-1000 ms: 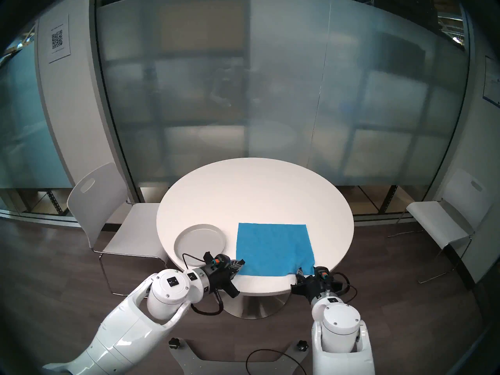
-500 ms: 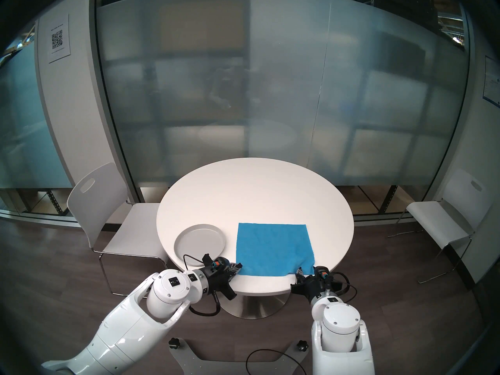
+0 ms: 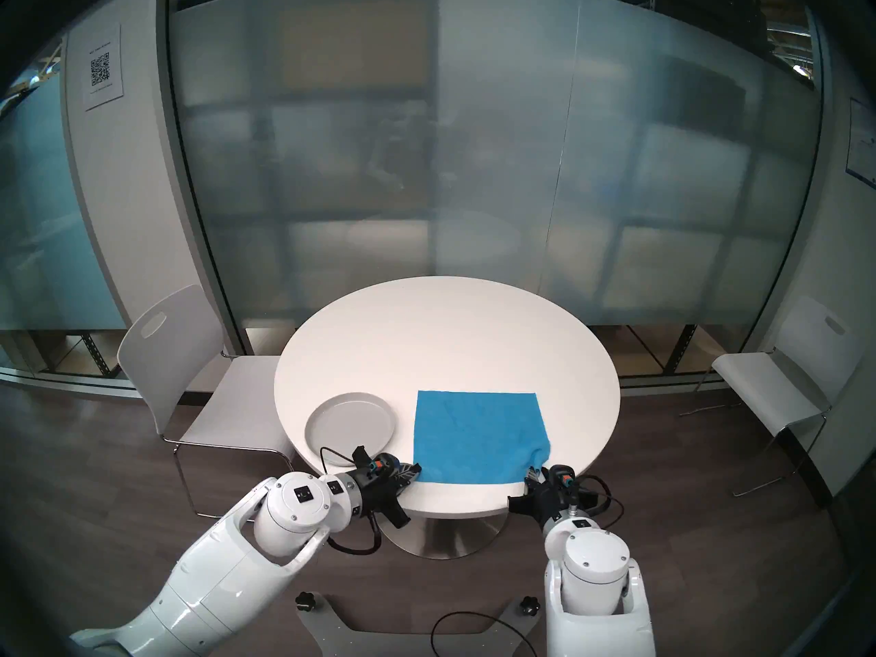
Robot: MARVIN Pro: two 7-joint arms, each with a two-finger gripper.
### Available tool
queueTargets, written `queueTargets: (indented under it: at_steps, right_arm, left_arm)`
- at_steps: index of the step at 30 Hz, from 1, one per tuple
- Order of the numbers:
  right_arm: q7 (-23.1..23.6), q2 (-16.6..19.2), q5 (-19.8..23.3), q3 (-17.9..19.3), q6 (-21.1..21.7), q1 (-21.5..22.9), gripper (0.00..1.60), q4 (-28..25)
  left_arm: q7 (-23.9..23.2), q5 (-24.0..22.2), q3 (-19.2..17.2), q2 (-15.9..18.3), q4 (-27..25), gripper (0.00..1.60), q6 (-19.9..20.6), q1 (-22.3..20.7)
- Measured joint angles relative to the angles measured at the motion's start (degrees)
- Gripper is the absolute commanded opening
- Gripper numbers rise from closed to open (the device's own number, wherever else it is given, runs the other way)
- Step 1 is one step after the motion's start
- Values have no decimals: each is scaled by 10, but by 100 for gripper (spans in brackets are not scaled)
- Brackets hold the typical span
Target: Fold the napkin in half twice and place it beside the plate
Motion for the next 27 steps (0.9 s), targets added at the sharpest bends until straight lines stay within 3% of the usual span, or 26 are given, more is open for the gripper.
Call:
queueTargets:
  at_steps: [18, 27]
  right_arm:
    - [4, 9, -6, -10, 0, 4, 73, -8]
    - [13, 12, -9, -21, -1, 3, 64, -23]
  left_arm:
    - [-8, 4, 0, -1, 4, 0, -7, -2]
    - [-11, 7, -1, -1, 5, 0, -12, -2]
